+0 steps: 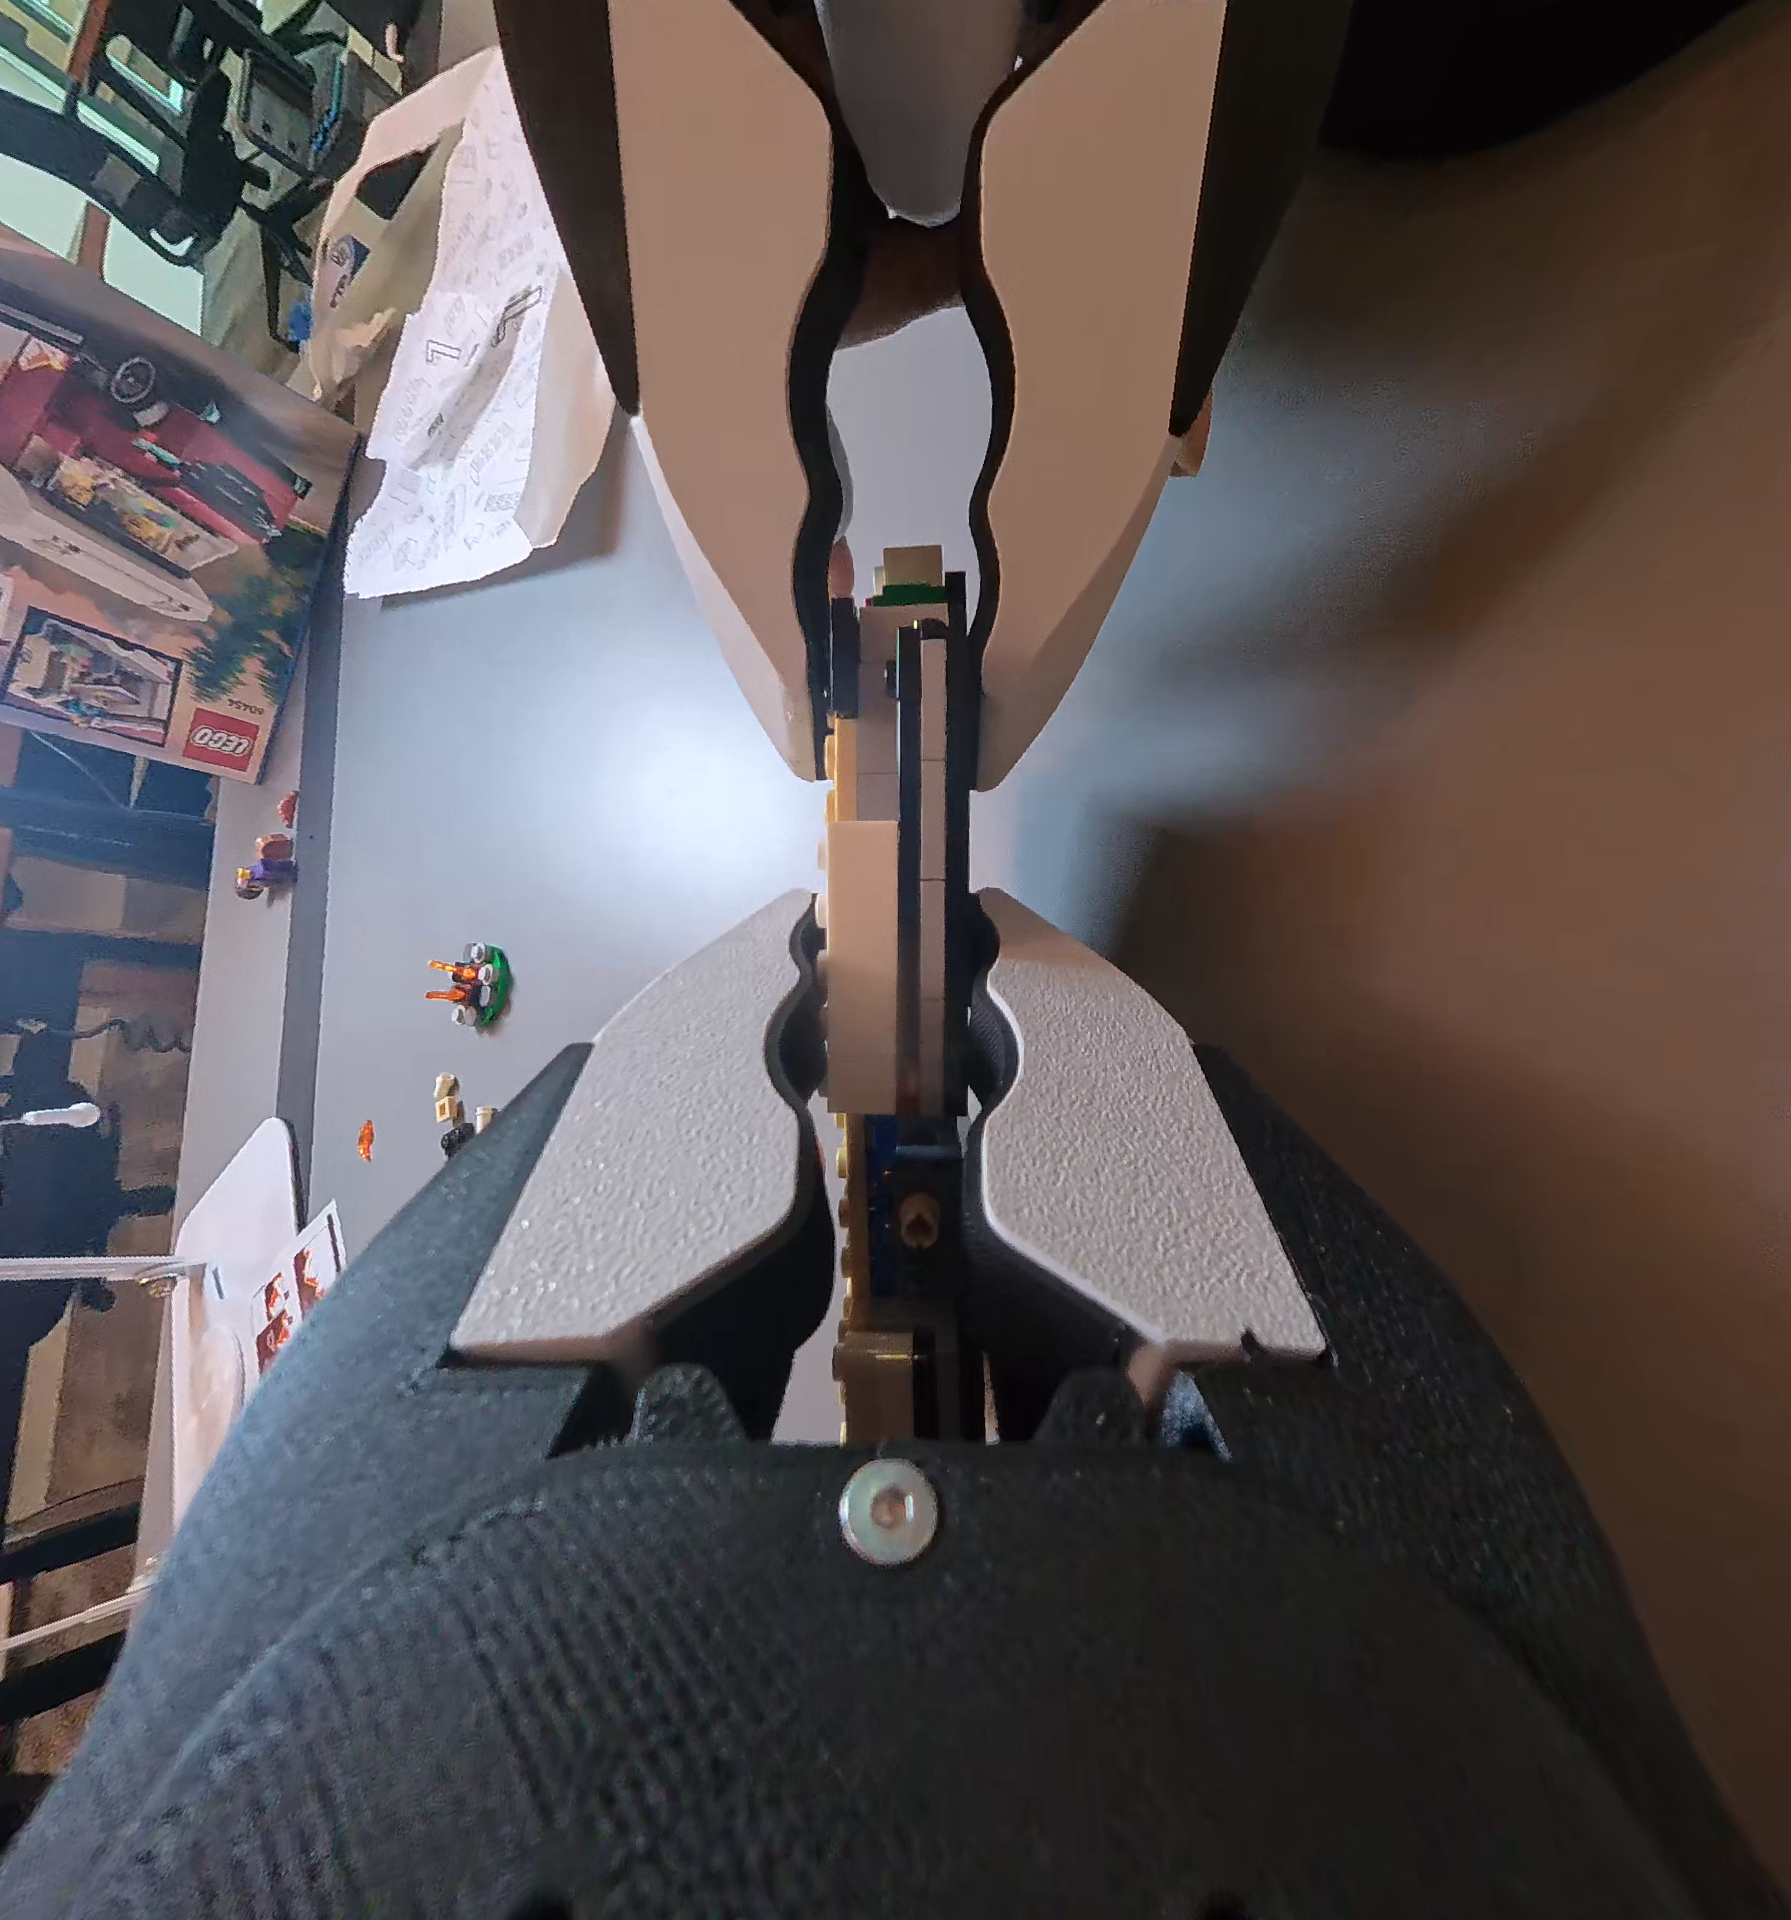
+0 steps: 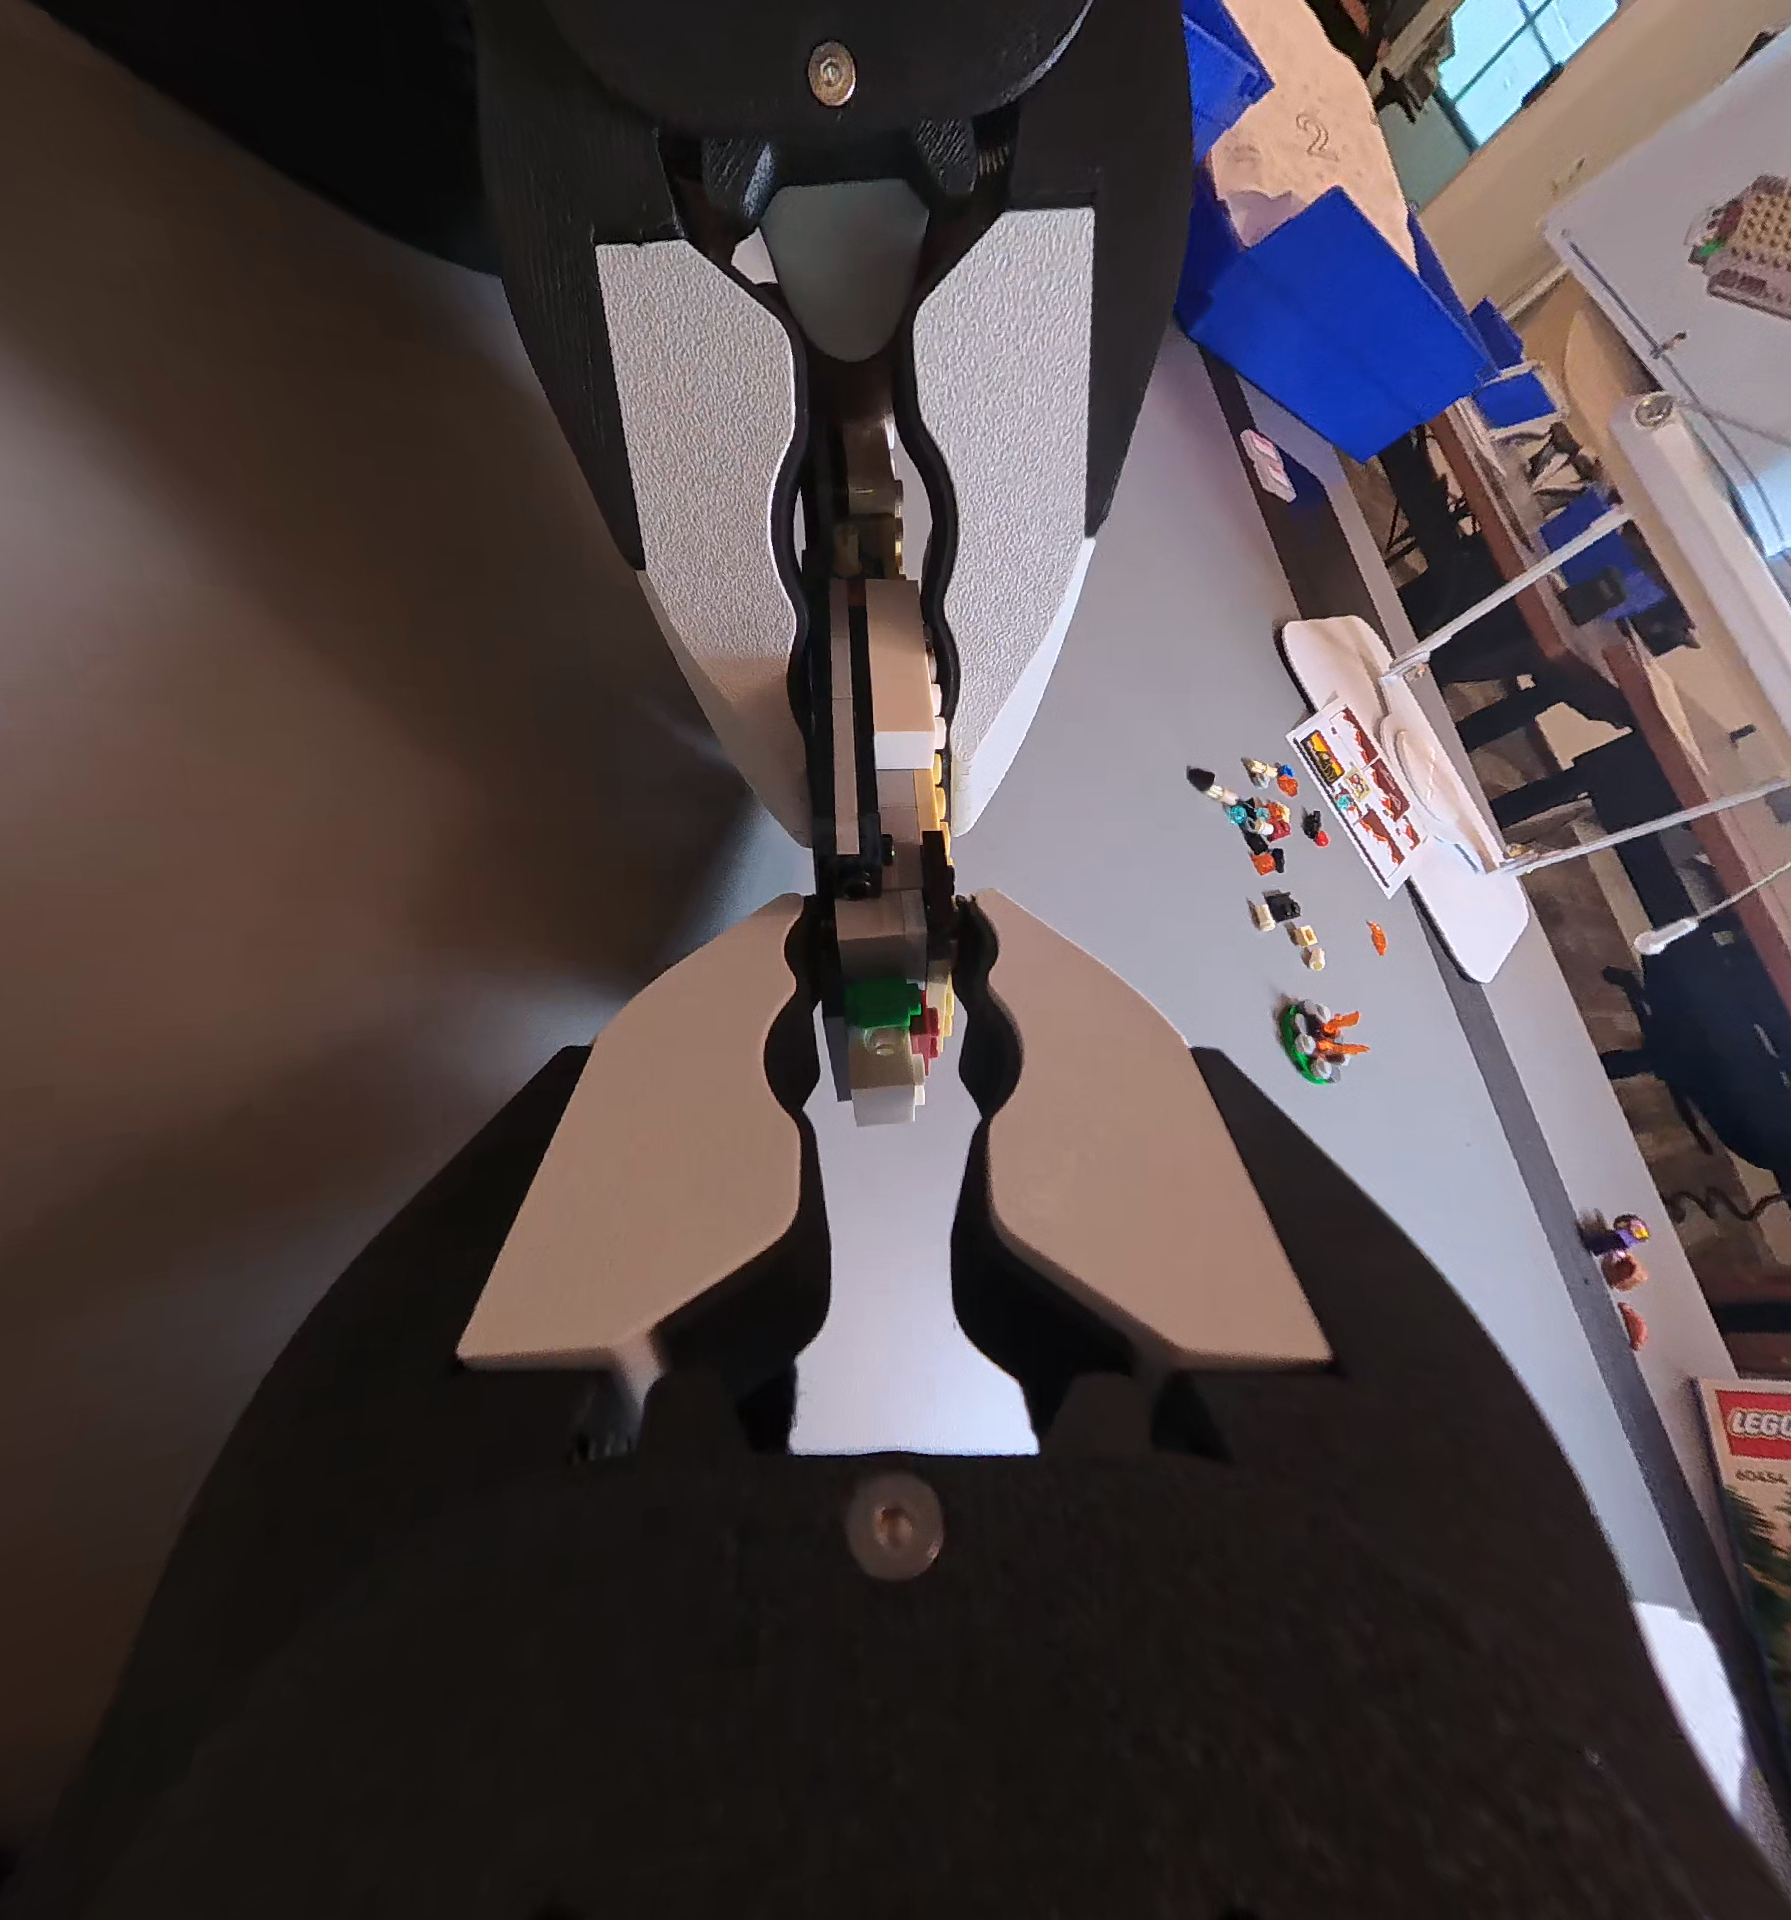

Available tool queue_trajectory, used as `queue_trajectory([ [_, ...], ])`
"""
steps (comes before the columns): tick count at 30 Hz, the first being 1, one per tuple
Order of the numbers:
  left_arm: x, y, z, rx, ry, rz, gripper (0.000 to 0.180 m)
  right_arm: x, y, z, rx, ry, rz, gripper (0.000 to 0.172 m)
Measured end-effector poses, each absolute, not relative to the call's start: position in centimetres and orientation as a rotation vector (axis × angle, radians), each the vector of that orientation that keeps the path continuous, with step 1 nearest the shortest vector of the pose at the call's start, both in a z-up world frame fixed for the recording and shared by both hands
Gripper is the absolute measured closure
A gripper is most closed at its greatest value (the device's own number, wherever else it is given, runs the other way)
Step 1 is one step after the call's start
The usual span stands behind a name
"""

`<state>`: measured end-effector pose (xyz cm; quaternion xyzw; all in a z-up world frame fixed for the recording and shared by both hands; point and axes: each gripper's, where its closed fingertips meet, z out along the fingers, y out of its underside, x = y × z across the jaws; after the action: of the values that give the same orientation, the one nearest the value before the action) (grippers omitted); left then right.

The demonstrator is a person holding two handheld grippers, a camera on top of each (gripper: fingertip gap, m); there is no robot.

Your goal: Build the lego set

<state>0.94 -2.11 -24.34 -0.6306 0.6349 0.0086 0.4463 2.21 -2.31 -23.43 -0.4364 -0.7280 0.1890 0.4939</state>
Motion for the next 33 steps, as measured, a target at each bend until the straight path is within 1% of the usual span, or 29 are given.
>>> queue_trajectory([
  [5, 0.9, -2.1, -23.4, -1.544, 1.533, -0.055, 0.157, 2.1, -2.3, -22.1, -1.02, -1.727, 0.505, 0.146],
  [7, 0.9, -1.9, -23.0, -1.526, 1.513, -0.063, 0.157, 2.2, -2.2, -21.8, -1.007, -1.707, 0.536, 0.142],
  [8, 1.0, -2.0, -23.0, -1.53, 1.507, -0.084, 0.157, 2.2, -2.2, -21.7, -0.999, -1.707, 0.537, 0.145],
  [14, 0.9, -1.8, -23.3, -1.545, 1.516, -0.103, 0.157, 2.1, -2.0, -22.0, -1.046, -1.703, 0.553, 0.147],
  [15, 0.9, -1.7, -23.3, -1.547, 1.51, -0.101, 0.156, 2.1, -2.0, -22.0, -1.064, -1.698, 0.565, 0.147],
  [17, 0.8, -1.5, -23.3, -1.566, 1.493, -0.094, 0.148, 2.0, -2.0, -21.8, -1.081, -1.697, 0.579, 0.147],
  [18, 0.8, -1.3, -23.3, -1.567, 1.49, -0.074, 0.154, 1.9, -2.0, -21.8, -1.08, -1.705, 0.571, 0.147],
  [19, 0.7, -1.3, -23.3, -1.559, 1.506, -0.051, 0.156, 1.9, -2.0, -21.8, -1.078, -1.706, 0.558, 0.147],
  [23, 0.8, -0.9, -22.9, -1.536, 1.472, -0.093, 0.157, 1.9, -1.8, -21.0, -1.081, -1.689, 0.558, 0.146],
  [27, 0.7, -1.0, -22.6, -1.533, 1.476, -0.098, 0.157, 2.6, -2.4, -19.6, -1.056, -1.668, 0.686, 0.14],
  [30, 1.1, -1.4, -22.6, -1.53, 1.476, -0.121, 0.157, 2.6, -2.6, -20.0, -1.092, -1.682, 0.713, 0.147],
  [33, 1.1, -1.5, -22.5, -1.53, 1.476, -0.107, 0.157, 2.6, -2.7, -19.8, -1.085, -1.669, 0.697, 0.148],
])
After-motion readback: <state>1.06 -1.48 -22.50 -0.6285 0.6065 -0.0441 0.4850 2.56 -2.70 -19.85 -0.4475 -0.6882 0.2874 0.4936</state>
